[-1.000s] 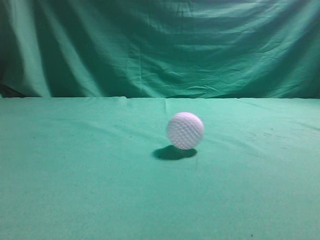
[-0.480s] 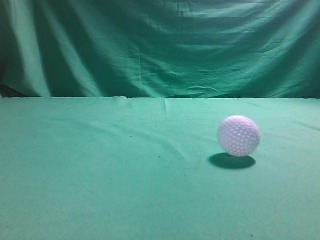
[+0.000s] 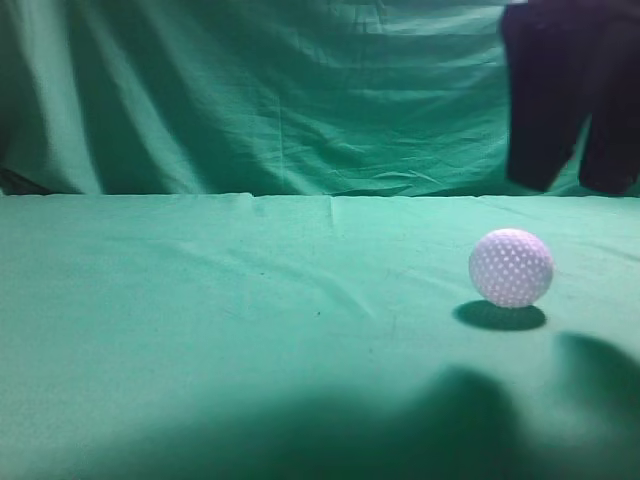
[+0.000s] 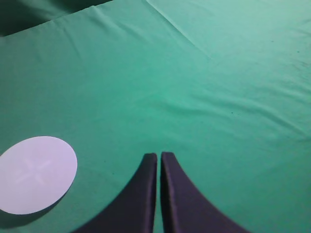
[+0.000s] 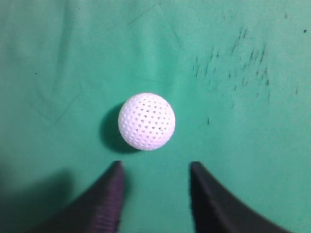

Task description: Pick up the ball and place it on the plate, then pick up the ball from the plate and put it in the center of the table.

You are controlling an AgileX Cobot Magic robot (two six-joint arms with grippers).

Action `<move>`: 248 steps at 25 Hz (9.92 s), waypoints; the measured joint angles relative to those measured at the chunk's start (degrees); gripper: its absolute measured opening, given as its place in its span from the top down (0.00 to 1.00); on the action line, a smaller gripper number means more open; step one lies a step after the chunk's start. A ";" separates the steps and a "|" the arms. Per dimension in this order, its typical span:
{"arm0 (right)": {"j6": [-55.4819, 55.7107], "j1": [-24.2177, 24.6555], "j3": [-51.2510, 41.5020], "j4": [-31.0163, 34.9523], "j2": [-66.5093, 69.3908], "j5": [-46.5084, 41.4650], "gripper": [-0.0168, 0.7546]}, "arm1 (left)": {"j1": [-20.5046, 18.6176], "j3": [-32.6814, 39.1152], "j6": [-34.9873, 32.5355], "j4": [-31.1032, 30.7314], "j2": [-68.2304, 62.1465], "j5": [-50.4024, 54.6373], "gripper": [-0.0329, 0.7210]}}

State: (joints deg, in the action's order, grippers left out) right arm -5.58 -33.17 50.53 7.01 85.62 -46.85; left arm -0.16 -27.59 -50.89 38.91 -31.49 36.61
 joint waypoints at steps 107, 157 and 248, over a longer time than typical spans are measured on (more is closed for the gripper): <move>9.63 -6.75 -0.89 -15.07 -48.25 -4.70 0.98 | 0.10 9.76 -0.91 9.75 8.93 -2.94 0.96; 18.86 -1.63 -35.67 -22.93 -80.44 15.65 0.98 | 0.10 14.56 -0.15 8.48 12.24 -10.04 0.96; 2.97 32.57 -52.18 -1.75 -86.13 24.95 0.98 | 5.13 28.55 43.70 -34.10 32.15 -15.73 0.96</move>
State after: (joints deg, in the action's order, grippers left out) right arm -2.61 -0.60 -1.65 5.26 -0.51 -21.90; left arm 4.97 0.95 -7.19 4.81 0.66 20.88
